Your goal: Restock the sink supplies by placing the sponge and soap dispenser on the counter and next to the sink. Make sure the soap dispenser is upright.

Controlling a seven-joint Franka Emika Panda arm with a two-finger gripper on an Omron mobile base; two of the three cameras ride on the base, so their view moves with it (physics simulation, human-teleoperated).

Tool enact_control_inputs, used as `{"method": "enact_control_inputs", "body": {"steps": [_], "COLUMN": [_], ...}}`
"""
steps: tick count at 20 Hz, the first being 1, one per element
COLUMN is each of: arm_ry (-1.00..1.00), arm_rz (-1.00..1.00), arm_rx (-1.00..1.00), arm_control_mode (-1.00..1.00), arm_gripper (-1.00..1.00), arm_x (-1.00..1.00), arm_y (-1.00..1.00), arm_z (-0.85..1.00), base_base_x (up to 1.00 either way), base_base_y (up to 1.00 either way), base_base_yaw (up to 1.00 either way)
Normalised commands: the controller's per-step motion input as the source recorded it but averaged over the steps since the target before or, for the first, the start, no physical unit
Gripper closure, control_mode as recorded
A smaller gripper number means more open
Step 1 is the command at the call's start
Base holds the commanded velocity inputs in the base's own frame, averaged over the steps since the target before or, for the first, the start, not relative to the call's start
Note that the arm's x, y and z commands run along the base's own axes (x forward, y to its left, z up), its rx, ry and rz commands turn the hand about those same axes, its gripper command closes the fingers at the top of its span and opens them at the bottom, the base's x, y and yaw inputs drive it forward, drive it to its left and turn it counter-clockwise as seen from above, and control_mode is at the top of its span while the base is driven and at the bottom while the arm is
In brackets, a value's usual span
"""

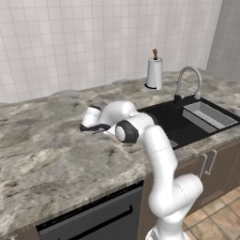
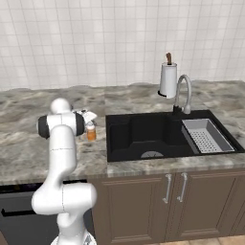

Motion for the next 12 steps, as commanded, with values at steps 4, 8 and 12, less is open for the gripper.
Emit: {"method": "enact_control_inputs", "body": {"steps": [4, 8, 12], "arm_ry": [0.0, -0.06, -0.13], "arm_rz": [0.0, 0.0, 0.0], "arm_rx": [0.0, 0.0, 0.0], "arm_control_mode": [-1.0, -1.0, -1.0], "arm_gripper": [-1.0, -1.0, -1.0], "arm_x": [-0.02, -0.13, -0.21], "arm_y": [0.34, 0.37, 0.41], "arm_z": [0.01, 0.16, 0.24], "base_base_x": [0.0, 0.0, 0.0], "base_base_y": [0.0, 0.0, 0.0], "base_base_yaw": [0.0, 0.0, 0.0]}}
